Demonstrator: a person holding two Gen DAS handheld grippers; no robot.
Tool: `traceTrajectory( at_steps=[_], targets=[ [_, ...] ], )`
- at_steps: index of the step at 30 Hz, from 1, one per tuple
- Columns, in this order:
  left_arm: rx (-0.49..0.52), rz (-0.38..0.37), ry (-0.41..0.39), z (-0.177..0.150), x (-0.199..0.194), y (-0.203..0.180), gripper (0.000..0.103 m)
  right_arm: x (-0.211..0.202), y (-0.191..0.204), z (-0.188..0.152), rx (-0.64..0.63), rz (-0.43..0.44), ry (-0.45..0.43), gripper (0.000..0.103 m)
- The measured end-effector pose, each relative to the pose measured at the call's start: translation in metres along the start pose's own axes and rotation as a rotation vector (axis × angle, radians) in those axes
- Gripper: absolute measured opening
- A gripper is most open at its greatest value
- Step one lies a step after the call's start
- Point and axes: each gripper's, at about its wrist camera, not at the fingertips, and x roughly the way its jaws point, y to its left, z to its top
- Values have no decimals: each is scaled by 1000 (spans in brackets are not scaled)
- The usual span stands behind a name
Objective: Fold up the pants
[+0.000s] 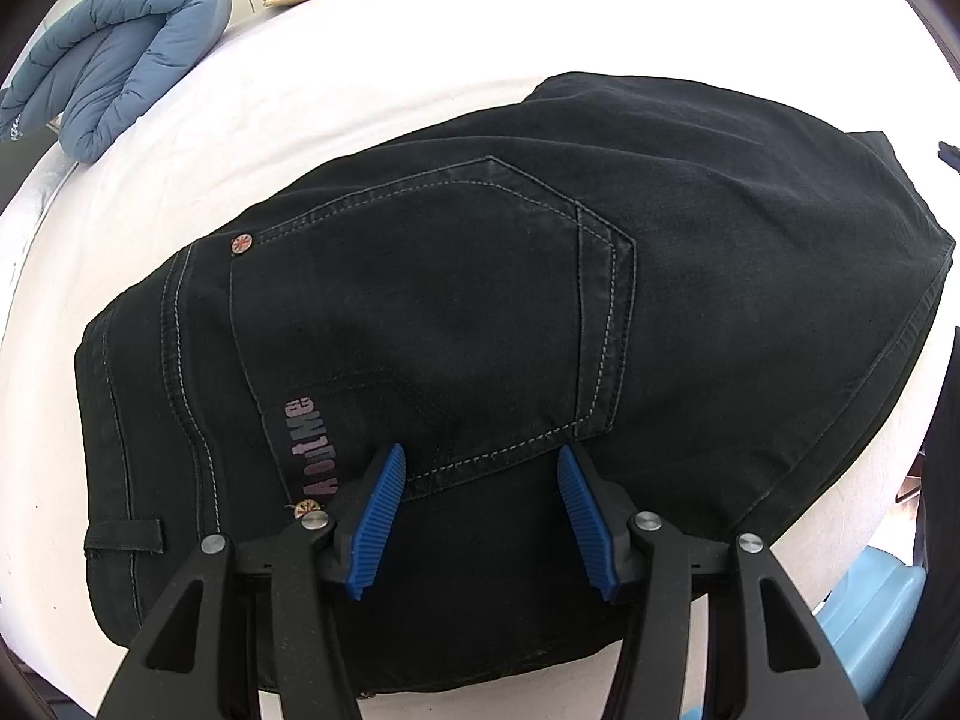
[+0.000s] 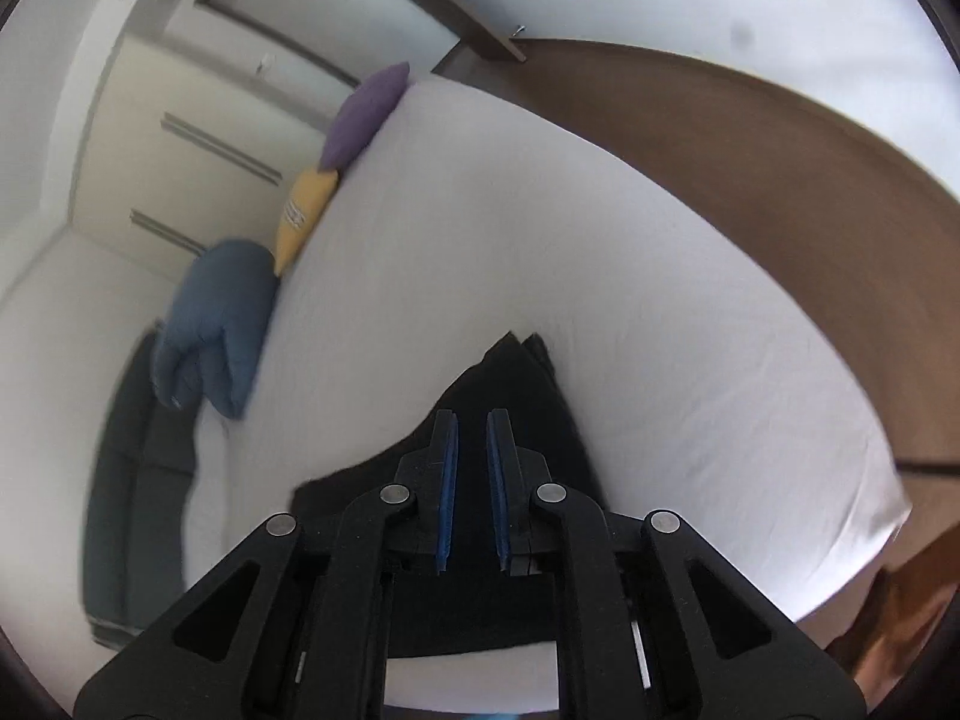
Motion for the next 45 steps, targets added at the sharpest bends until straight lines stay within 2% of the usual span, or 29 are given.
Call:
traceTrajectory(
  at_steps=[1, 3, 5, 8, 13, 15, 18, 21, 26, 28, 30, 34, 36, 39, 40, 41, 42, 45],
  targets=[
    [-2, 3, 2, 1, 1, -1, 56, 9, 5, 8, -43, -15, 23, 10],
    [-3, 7, 6, 3, 1, -4, 56, 34, 8, 25, -103, 10, 105, 10],
    [-3, 7, 11, 4, 1, -5, 56, 53, 9, 33, -159, -69, 146, 10],
    [1, 6, 19, 8, 2, -7, 57, 75, 11, 45, -183, -59, 204, 10],
    [3, 7, 21, 10, 4, -8, 57, 90, -1, 54, -173, -22, 226, 10],
    [0, 8, 20, 12, 3, -8, 57, 102, -3, 53, -162, 21, 240, 10],
    [-3, 9, 16, 12, 3, -9, 57, 127, 0, 74, -150, 116, 256, 10],
    [0, 9, 14, 10, 2, -8, 57, 141, -2, 75, -169, 100, 282, 10],
    [-4, 9, 9, 7, 1, -7, 57, 166, 0, 70, -216, 35, 280, 10],
    [-2, 9, 7, 5, 1, -7, 57, 160, 8, 70, -242, 57, 249, 9],
    [-1, 9, 6, 5, 1, -7, 57, 146, 13, 74, -250, 86, 197, 3],
    [0, 10, 7, 5, 1, -8, 57, 128, 14, 82, -281, 43, 168, 1],
    [-1, 11, 7, 5, 1, -9, 57, 119, 5, 89, -246, 39, 133, 1],
    [-1, 14, 9, 6, 1, -9, 57, 102, -11, 101, -178, 35, 55, 10],
    [1, 14, 10, 7, 1, -10, 57, 100, -13, 103, -186, 29, 57, 28],
    [2, 14, 12, 7, 1, -10, 57, 102, -11, 103, -204, 6, 84, 58],
    [3, 14, 13, 7, 1, -10, 57, 105, -11, 102, -212, 3, 111, 67],
    [3, 16, 16, 9, 1, -10, 57, 114, -6, 98, -249, 21, 172, 70]
  ],
)
